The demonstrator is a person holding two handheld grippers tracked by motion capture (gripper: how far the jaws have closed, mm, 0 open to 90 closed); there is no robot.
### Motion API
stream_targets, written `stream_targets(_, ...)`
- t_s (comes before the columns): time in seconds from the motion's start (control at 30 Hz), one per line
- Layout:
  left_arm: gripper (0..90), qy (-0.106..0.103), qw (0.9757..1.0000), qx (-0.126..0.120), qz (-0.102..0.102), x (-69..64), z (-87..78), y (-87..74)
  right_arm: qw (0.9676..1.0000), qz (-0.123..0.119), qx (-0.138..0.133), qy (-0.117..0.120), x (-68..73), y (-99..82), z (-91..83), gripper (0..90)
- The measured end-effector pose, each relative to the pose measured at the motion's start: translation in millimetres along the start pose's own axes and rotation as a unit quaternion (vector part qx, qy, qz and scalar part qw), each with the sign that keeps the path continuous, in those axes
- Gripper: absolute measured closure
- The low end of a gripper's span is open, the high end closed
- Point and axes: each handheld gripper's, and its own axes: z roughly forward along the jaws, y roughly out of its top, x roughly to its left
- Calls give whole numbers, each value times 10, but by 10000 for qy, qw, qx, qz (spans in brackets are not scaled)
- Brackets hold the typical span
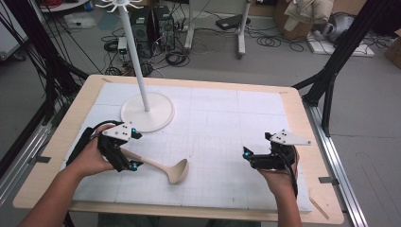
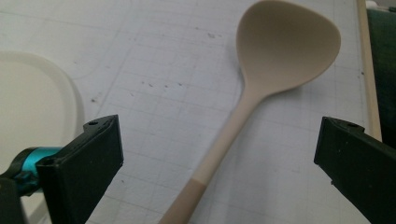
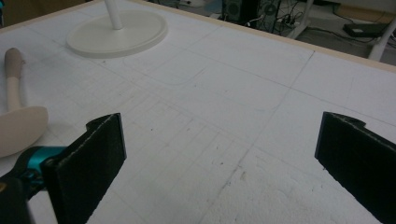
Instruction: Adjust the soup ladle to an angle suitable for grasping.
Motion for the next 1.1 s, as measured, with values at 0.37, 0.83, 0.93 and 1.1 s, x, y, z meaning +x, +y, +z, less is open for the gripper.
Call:
stream_targets(0.37, 23, -31, 9968, 756, 268, 34, 261, -48, 10000, 9, 78, -5, 2, -47, 25, 7)
stream_targets(0.83, 326, 100, 9896, 1400, 315, 148, 367, -138, 9999, 88, 50, -45, -32, -92, -8, 7)
stream_targets(0.93, 361, 98, 9890, 1440, 324, 148, 383, -140, 9999, 79, 49, -55, -38, -96, -12, 7)
stream_targets(1.1, 474, -23, 9868, 1578, 353, 152, 428, -149, 9999, 101, 57, -85, -47, -106, -21, 7)
